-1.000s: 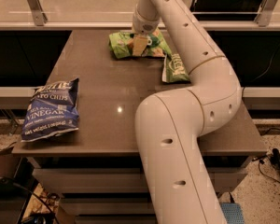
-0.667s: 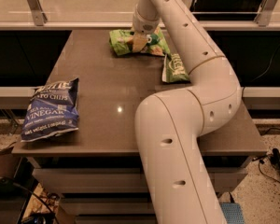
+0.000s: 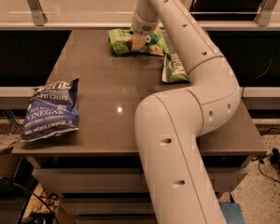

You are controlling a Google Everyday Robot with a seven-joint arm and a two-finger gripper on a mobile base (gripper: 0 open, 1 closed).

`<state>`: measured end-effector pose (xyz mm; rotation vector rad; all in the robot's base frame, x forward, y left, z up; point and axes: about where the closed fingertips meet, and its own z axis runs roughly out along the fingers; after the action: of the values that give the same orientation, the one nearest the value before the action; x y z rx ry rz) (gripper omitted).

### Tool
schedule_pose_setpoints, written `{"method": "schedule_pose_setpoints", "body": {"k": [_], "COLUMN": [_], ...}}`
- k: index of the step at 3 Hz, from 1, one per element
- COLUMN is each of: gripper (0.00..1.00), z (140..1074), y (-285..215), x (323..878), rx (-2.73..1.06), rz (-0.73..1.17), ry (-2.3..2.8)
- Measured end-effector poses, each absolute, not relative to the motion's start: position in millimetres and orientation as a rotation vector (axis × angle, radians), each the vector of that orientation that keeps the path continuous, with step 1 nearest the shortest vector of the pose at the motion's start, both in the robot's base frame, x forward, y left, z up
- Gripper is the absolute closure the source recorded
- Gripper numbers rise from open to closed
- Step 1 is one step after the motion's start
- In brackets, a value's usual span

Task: Move green rice chip bag near blue chip bag

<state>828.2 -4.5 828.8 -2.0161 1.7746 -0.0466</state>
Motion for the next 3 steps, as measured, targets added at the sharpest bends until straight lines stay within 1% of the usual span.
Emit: {"method": "schedule_pose_setpoints", "body": {"k": [3], "gripper": [1.00], "z": [828.8], "y": [-4.5], "x": [828.2], "rx": [-2.016], "rz": [-0.047], "ry": [1.775]}}
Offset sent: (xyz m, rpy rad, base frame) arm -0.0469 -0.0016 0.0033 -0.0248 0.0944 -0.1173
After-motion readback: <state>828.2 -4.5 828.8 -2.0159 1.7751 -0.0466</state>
